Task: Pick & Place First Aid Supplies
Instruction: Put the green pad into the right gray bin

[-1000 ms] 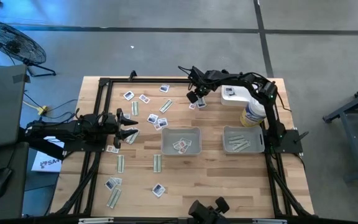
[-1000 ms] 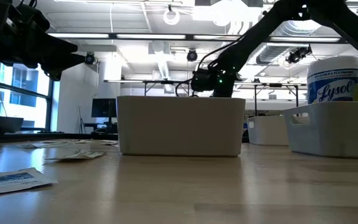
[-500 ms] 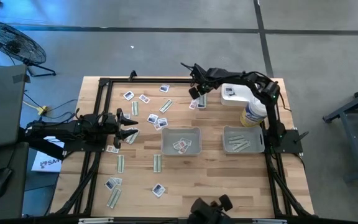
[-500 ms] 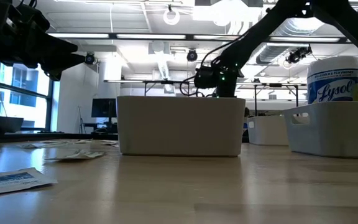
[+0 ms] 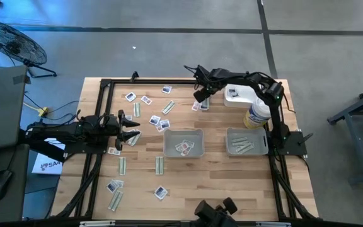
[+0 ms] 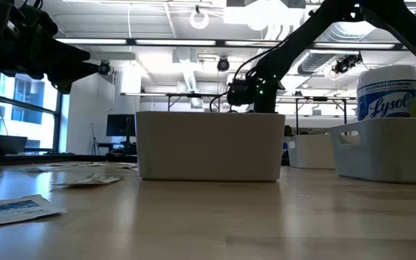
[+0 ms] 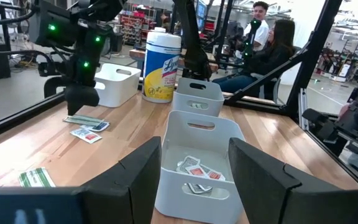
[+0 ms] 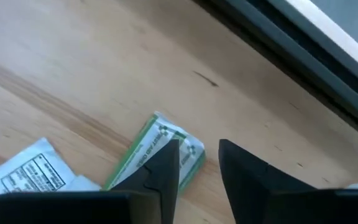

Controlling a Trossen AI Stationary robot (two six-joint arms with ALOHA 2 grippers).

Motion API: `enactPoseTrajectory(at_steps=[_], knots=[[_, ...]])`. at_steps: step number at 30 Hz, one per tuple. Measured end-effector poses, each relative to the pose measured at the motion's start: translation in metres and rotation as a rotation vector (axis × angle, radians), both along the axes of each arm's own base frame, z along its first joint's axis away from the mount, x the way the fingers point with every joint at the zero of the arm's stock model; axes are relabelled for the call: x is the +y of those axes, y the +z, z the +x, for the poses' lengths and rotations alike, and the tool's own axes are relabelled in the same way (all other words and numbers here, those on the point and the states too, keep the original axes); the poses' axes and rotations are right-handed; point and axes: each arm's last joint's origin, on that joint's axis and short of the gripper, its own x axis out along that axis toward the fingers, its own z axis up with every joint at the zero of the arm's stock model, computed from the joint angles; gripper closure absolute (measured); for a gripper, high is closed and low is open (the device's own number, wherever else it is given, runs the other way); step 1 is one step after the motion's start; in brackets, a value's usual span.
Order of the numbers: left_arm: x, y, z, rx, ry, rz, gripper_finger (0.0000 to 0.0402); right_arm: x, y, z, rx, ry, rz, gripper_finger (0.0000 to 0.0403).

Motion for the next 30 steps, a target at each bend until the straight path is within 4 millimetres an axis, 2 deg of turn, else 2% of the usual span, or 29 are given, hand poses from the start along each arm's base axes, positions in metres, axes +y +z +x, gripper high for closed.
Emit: enactPoseTrajectory(at_steps=[6, 12, 21, 30], knots=[[0.0, 0.0, 0.0, 0.0, 0.0, 0.0, 0.0216, -0.001, -0.01, 0.001, 0.029, 0.009, 0.022, 0.031], [0.0, 0.0, 0.0, 0.0, 0.0, 0.0, 0.0216, 0.0, -0.011, 0.001, 0.032, 0.015, 0.033, 0.0329], [0.0, 0.0, 0.0, 0.0, 0.0, 0.0, 0.0216, 0.001, -0.013, 0.0, 0.017, 0.004, 0.075, 0.0396], [0.0, 0.0, 0.0, 0.0, 0.0, 0.0, 0.0216, 0.011, -0.008, 0.004, 0.042, 0.0, 0.046, 0.0401]])
